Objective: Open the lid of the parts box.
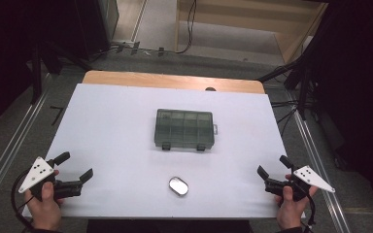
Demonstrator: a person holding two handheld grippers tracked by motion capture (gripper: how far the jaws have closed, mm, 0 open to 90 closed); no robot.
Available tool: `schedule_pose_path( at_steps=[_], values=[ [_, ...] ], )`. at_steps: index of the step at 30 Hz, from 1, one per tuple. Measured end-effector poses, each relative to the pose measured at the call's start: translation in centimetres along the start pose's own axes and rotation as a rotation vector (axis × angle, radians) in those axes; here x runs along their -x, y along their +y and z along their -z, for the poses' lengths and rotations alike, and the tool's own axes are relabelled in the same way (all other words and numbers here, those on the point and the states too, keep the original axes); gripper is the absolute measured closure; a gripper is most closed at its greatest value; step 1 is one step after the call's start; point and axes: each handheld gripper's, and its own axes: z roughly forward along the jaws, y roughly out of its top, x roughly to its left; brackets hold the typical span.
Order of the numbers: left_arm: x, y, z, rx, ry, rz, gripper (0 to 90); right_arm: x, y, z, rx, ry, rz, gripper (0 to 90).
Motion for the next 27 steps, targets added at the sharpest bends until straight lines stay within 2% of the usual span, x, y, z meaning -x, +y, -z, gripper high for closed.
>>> schedule_pose_path(
  at_steps=[6, 12, 15, 17, 20, 24, 27],
  values=[
    [0.4, 0.1, -0.2, 0.001, -0.001, 0.001, 0.0, -0.2, 0.1, 0.0, -0.003, 0.002, 0.009, 0.0],
    [0.8, 0.4, -0.4, -0.001, -0.007, 0.014, 0.0, -0.5, 0.4, 0.0, -0.008, 0.016, -0.020, 0.0],
    [1.3, 0.9, -0.8, -0.006, -0.016, 0.007, 0.0, -0.6, 0.7, 0.1, -0.007, -0.001, -0.011, 0.0],
    [1.6, 1.3, -1.0, -0.004, -0.037, 0.012, 0.0, -0.7, 0.9, 0.2, -0.015, -0.011, -0.006, 0.0],
    [2.2, 1.9, -1.5, -0.006, -0.039, 0.000, 0.0, -0.9, 1.1, 0.2, -0.024, -0.020, 0.007, 0.0],
    [2.6, 2.5, -2.0, -0.014, -0.053, -0.003, 0.0, -1.0, 1.5, 0.2, -0.028, -0.017, 0.001, 0.0],
    [2.8, 2.9, -2.2, -0.027, -0.062, -0.005, 0.0, -1.2, 1.8, -0.1, -0.030, 0.000, 0.019, 0.0]
  ],
)
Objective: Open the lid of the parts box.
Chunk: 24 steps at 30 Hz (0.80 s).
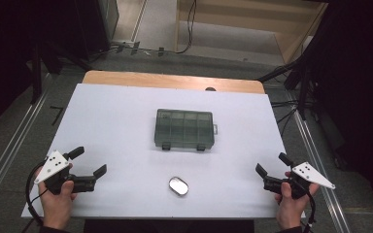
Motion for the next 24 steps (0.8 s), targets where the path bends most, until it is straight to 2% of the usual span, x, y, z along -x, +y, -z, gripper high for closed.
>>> schedule_pose_path(
  at_steps=[4, 17, 24],
  values=[
    [0.3, 0.8, -0.4, 0.006, -0.014, -0.001, 0.0, -0.3, 0.6, -0.5, -0.002, 0.028, 0.003, 0.0],
    [0.8, 3.6, -2.4, 0.027, -0.051, 0.017, 0.0, -1.1, 2.8, -1.9, -0.030, 0.025, 0.033, 0.0],
    [1.1, 5.1, -3.5, 0.021, -0.067, -0.004, 0.0, -1.4, 3.8, -2.8, -0.034, 0.041, 0.047, 0.0]
  ],
)
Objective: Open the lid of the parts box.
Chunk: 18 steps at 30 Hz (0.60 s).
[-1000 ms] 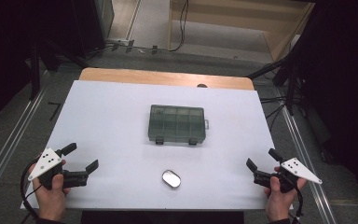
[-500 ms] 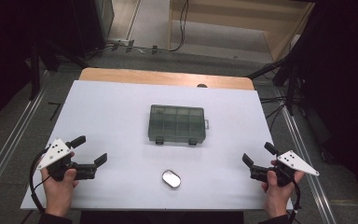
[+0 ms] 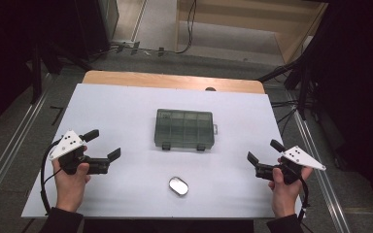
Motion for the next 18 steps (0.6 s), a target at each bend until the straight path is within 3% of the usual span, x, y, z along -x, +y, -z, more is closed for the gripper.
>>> schedule_pose_path(
  at_steps=[13, 18],
  values=[
    [0.7, 1.1, -2.8, -0.004, -0.055, 0.007, 0.0, -1.1, 2.2, -2.0, -0.001, 0.043, 0.033, 0.0],
    [0.9, 1.5, -3.8, -0.005, -0.068, 0.013, 0.0, -1.3, 2.9, -2.6, 0.000, 0.083, 0.027, 0.0]
  ],
)
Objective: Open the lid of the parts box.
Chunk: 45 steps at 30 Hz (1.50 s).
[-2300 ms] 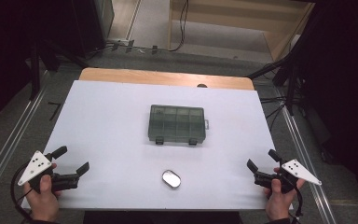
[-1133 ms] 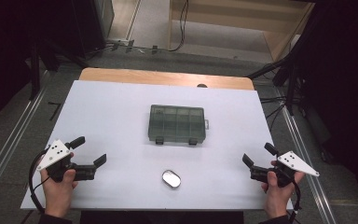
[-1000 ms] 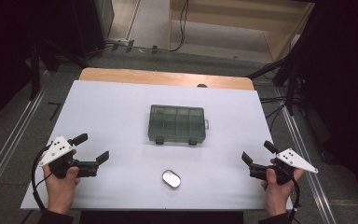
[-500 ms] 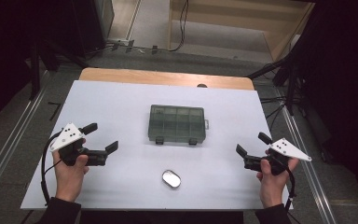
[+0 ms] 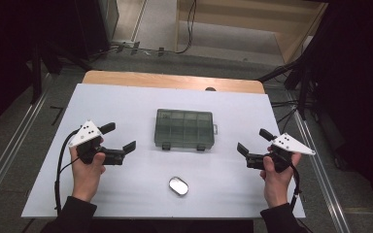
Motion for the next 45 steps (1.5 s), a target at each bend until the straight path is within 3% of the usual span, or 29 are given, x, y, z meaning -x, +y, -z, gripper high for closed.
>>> schedule_pose_path(
  at_steps=[11, 15, 18, 22, 31, 35, 37, 39, 45],
  values=[
    [0.2, 0.4, -2.2, -0.002, -0.014, 0.018, 2.7, -0.2, 1.3, -1.4, -0.006, 0.045, 0.018, 0.0],
    [0.2, 0.4, -3.2, -0.004, -0.034, 0.032, 6.3, -0.2, 1.6, -2.1, -0.006, 0.064, 0.011, 0.0],
    [0.3, 0.5, -3.9, -0.006, -0.055, 0.042, 14.6, -0.4, 1.8, -2.8, -0.007, 0.084, -0.002, 0.0],
    [0.5, 0.6, -5.0, -0.015, -0.063, 0.046, 15.5, -0.8, 1.9, -4.0, -0.020, 0.110, -0.009, 0.0],
    [0.3, 0.2, -6.7, -0.030, -0.027, 0.083, 46.8, -1.4, 1.5, -6.5, -0.069, 0.154, 0.004, 0.0],
    [0.2, -0.4, -7.4, -0.071, -0.038, 0.062, 59.9, -1.4, 1.2, -7.6, -0.093, 0.180, 0.010, 0.0],
    [0.2, -0.7, -7.5, -0.087, -0.051, 0.059, 67.0, -1.4, 1.0, -7.9, -0.092, 0.184, 0.004, 26.1],
    [0.1, -1.1, -7.8, -0.106, -0.061, 0.064, 73.7, -1.1, 0.7, -8.1, -0.087, 0.239, -0.010, 29.0],
    [0.2, -2.2, -8.3, -0.158, -0.082, 0.050, 86.6, -1.2, 0.0, -8.9, -0.179, 0.194, 0.006, 57.6]
  ],
)
